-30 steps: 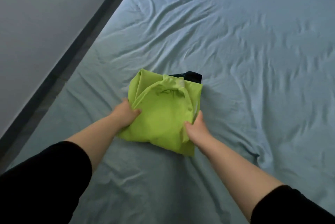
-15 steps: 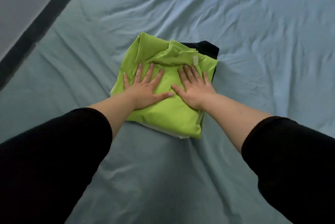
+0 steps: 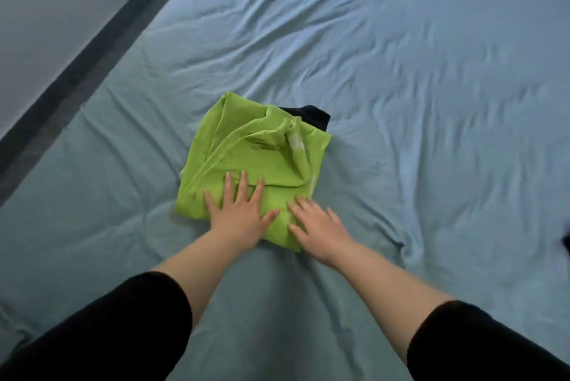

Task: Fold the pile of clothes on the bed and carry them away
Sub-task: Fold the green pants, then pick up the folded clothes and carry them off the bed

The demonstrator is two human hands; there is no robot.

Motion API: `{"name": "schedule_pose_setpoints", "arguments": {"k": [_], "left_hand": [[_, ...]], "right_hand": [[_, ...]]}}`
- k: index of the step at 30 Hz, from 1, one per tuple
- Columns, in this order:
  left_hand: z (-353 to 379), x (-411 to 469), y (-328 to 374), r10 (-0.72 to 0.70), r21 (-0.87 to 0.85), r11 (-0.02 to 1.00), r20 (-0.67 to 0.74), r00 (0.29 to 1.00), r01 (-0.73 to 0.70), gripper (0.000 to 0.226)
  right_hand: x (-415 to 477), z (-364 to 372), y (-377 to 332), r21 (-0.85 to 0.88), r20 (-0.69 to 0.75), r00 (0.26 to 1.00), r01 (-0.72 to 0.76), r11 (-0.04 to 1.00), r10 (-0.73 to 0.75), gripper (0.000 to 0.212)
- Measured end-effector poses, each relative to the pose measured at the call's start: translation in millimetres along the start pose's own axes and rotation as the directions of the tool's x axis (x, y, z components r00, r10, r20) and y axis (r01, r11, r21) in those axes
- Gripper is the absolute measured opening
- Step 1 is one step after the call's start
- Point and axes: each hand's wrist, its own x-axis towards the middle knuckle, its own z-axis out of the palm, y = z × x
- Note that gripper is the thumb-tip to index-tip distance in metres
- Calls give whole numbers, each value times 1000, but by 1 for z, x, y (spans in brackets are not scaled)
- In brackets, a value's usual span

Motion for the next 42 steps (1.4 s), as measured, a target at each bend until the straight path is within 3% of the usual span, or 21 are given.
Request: {"name": "schedule_pose_setpoints", "arguments": {"k": [1, 3, 6, 9, 13, 17, 24, 28, 36, 39, 42], "left_hand": [[6, -18, 11, -7, -27, 1000, 2, 1000, 7, 75], [15, -52, 40, 1, -71, 997, 0, 1000, -1, 73], [28, -93, 98, 87, -166, 982, -3, 996, -87, 69], [47, -121, 171, 154, -396, 910, 57, 986, -119, 53], [78, -151, 286, 194, -612, 788, 151, 969, -62, 27], [106, -182, 398, 190, -744, 668, 203, 960, 25, 16], [128, -194, 535, 185, -789, 599, 306, 934, 139, 21], [127, -186, 574, 149, -795, 564, 365, 919, 224, 24], [131, -158, 624, 165, -761, 610, 393, 905, 220, 33], [133, -150, 636, 148, -761, 618, 358, 922, 196, 51], [138, -140, 644, 141, -769, 601, 368, 919, 216, 79]], "right_hand": [[-23, 4, 7, 109, -32, 999, -10, 994, 14, 50], [-66, 9, 25, 401, -75, 982, -132, 907, 176, 32], [-133, 5, 62, 791, -35, 886, -258, 555, 462, 19], [-203, -2, 118, 893, 43, 810, -293, 341, 584, 18], [-296, -14, 212, 921, 76, 756, -303, 245, 650, 19], [-389, -28, 309, 920, 53, 694, -314, 236, 718, 21], [-485, -49, 449, 886, -12, 610, -361, 291, 793, 21], [-497, -54, 488, 871, 10, 597, -399, 287, 802, 21], [-496, -80, 516, 867, 49, 589, -426, 258, 807, 17], [-492, -86, 538, 861, 28, 543, -439, 255, 839, 19], [-486, -89, 568, 859, 27, 520, -449, 246, 854, 43]]}}
